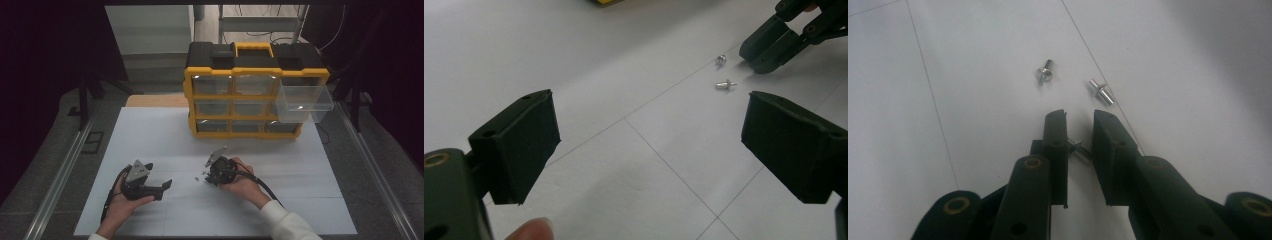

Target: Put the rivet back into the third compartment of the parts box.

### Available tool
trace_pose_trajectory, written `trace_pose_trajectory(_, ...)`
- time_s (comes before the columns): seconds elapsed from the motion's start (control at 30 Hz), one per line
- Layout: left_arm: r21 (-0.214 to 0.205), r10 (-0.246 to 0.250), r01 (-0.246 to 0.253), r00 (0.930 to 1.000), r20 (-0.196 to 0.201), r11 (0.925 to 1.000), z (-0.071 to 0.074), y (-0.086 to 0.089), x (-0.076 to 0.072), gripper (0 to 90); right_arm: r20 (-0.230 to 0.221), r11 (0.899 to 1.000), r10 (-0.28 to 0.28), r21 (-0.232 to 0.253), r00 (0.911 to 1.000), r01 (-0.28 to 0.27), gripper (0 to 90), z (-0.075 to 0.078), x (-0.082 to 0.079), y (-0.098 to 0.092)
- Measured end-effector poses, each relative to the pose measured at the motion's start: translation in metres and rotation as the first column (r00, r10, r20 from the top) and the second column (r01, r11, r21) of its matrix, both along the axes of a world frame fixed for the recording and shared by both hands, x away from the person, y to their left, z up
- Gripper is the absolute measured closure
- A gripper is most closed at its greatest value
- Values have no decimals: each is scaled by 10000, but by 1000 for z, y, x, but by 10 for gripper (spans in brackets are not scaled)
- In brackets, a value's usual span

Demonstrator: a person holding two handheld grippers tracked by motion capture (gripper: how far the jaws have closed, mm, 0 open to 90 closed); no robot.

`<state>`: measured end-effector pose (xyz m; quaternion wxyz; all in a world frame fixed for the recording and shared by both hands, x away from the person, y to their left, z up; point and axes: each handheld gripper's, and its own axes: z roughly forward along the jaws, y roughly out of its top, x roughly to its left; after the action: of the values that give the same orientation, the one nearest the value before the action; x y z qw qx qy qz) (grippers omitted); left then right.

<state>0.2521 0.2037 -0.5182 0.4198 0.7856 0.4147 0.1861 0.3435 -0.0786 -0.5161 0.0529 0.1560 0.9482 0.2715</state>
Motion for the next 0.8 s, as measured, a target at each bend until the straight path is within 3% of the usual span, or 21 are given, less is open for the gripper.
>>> trace_pose_trajectory(0.03, 5, -3, 3, 10000, 3, 10000, 0, 0, 0, 89, -61, 10000, 47, -2, 10000, -47, 825, 0, 0, 0)
trace_pose_trajectory(0.37, 4, -1, 1, 10000, 19, 10000, 0, 0, 0, 90, -361, 9999, -92, 108, 9993, 96, 836, 1, 3, -3)
trace_pose_trajectory(0.8, -11, 11, -11, 10000, 35, 10000, 0, 1, 0, 89, -859, 9920, -414, 1150, 9954, 512, 837, 18, 8, -15)
